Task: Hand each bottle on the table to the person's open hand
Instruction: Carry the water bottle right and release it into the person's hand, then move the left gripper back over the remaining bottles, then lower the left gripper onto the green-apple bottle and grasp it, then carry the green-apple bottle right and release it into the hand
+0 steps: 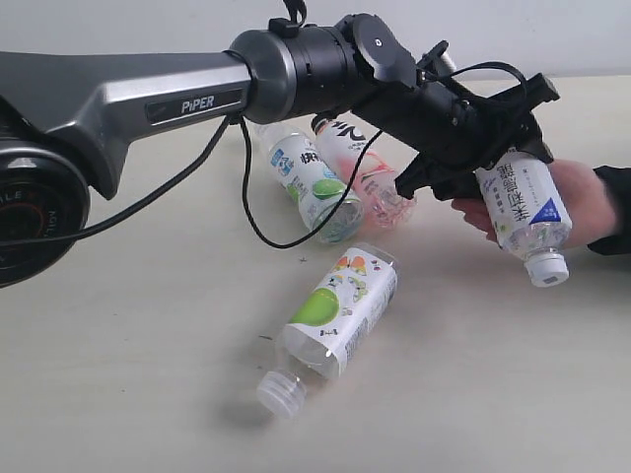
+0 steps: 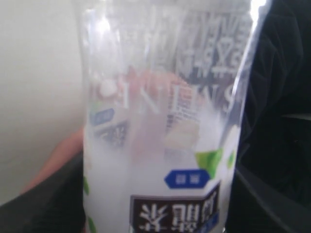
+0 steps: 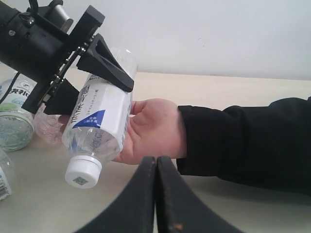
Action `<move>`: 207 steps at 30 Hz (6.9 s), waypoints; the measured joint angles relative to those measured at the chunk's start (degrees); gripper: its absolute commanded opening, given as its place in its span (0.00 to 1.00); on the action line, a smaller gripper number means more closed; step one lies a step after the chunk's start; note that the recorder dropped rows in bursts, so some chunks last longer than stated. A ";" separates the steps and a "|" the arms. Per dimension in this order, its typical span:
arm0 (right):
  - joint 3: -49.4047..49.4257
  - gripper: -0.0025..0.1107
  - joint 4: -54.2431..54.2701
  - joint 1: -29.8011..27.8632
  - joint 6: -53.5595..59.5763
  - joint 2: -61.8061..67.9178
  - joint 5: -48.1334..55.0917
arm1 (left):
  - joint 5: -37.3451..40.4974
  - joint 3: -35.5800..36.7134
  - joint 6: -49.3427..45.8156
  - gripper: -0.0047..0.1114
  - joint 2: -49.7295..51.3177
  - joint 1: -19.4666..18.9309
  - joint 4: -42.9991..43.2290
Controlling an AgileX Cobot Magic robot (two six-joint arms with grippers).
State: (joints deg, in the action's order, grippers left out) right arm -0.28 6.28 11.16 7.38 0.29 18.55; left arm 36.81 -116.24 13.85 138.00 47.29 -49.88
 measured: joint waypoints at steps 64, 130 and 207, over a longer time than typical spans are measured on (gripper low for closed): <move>0.00 0.02 0.00 0.00 0.00 0.00 0.00 | 27.27 18.37 -5.53 0.04 -39.08 1.05 42.56; 0.00 0.02 0.00 0.00 -0.12 0.00 0.00 | 22.50 29.60 -10.70 0.80 -27.84 1.05 43.25; 0.00 0.02 0.00 0.00 -0.12 0.00 0.00 | -19.83 28.47 -8.88 0.04 -24.52 6.32 -0.98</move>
State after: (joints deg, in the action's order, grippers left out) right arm -0.28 6.28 11.16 7.27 0.29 18.55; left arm 16.98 -87.77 4.97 113.47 53.62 -50.86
